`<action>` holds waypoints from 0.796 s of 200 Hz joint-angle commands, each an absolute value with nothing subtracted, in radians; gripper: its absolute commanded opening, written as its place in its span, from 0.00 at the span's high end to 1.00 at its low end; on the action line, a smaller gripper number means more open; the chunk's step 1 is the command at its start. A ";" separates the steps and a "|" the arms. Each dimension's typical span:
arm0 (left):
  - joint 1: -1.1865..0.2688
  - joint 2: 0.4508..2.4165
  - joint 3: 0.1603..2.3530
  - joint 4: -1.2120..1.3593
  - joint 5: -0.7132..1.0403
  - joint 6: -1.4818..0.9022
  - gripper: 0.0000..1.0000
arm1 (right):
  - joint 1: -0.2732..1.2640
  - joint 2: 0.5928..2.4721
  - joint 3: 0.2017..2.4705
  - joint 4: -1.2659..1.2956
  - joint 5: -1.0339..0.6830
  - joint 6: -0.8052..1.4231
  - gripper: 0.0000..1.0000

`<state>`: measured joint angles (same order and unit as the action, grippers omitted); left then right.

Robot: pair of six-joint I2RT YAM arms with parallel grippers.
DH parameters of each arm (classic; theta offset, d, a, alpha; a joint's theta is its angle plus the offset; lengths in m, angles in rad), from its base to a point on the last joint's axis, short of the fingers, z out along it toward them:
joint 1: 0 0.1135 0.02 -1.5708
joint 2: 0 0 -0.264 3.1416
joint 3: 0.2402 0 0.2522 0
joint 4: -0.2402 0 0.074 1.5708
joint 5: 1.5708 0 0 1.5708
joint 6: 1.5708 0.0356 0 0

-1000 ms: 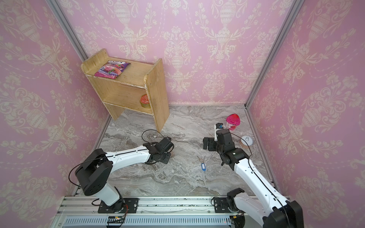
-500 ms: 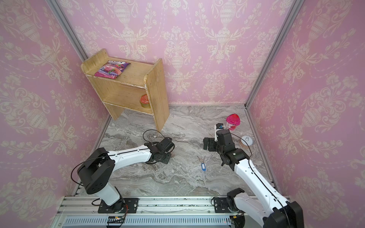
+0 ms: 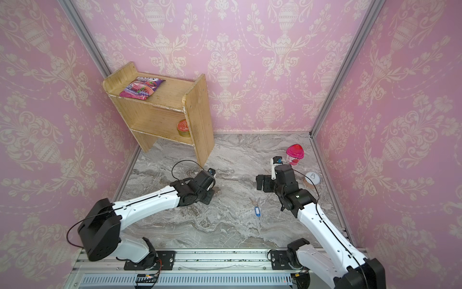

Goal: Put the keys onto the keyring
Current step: 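Lift the ring plate with the left gripper while the right gripper approaches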

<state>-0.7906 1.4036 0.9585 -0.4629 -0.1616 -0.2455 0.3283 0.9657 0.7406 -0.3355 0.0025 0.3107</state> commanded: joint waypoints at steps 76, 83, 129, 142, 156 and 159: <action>-0.812 1.027 0.988 -0.415 0.201 0.255 1.00 | 0.447 0.948 0.962 -0.297 -0.404 0.089 0.01; -0.811 1.010 0.986 -0.402 0.222 0.267 1.00 | 0.455 0.952 0.972 -0.295 -0.430 0.075 0.01; -0.811 0.925 0.942 -0.292 0.384 0.357 1.00 | 0.498 0.972 0.984 -0.287 -0.604 -0.043 0.06; -0.811 0.918 0.943 -0.282 0.431 0.389 1.00 | 0.500 0.969 0.993 -0.278 -0.615 -0.043 0.06; -0.812 0.913 0.955 -0.285 0.473 0.414 1.00 | 0.501 0.961 1.005 -0.277 -0.606 -0.049 0.06; -0.811 0.912 0.958 -0.285 0.481 0.419 1.00 | 0.500 0.958 1.008 -0.276 -0.603 -0.052 0.06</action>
